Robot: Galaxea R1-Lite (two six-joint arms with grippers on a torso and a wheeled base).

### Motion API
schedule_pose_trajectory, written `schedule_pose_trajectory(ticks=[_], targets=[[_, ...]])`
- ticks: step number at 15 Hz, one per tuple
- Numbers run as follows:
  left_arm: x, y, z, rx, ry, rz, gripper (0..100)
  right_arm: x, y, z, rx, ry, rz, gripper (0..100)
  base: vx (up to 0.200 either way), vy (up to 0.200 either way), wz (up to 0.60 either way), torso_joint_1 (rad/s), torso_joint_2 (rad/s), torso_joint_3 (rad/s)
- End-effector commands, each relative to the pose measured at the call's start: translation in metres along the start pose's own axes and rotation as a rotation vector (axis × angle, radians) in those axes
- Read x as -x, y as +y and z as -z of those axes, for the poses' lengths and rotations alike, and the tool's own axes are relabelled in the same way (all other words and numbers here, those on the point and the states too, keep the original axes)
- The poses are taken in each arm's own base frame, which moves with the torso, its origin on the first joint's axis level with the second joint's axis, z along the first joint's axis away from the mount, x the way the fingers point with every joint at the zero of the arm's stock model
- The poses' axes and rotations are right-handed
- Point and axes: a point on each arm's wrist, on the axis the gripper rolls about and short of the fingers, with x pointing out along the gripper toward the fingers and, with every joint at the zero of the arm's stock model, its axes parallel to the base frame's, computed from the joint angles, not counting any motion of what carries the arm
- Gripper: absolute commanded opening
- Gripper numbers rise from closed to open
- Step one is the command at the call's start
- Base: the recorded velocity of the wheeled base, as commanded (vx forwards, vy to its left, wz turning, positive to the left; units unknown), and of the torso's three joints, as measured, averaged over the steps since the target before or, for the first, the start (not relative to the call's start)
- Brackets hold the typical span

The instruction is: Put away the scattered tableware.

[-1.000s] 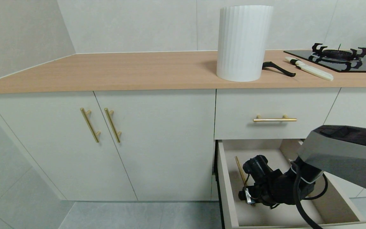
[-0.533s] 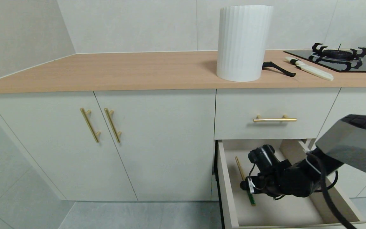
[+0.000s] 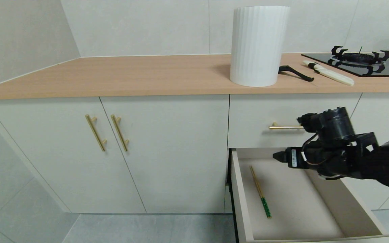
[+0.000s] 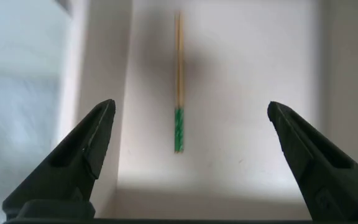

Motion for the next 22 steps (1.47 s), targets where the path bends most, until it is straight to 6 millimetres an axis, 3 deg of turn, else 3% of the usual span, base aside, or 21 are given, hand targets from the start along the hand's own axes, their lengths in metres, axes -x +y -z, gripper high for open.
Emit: schedule_pose_trajectory(ticks=[1,11,22], targets=[[0.000,0.000,0.000,0.000,0.000,0.000,100,0.034,-0.011,-0.020,-0.035,-0.110,-0.009,100,0.000,0.000,0.00,0.000,0.00,0.000],[0.000,0.000,0.000,0.000,0.000,0.000,100,0.037,-0.021,-0.027,-0.027,-0.152,0.018,100,0.000,0.000,0.00,0.004,-0.02,-0.014],[0.000,0.000,0.000,0.000,0.000,0.000,100,0.030,-0.020,-0.023,-0.017,-0.129,0.026,100,0.000,0.000,0.00,0.134,-0.42,-0.289]])
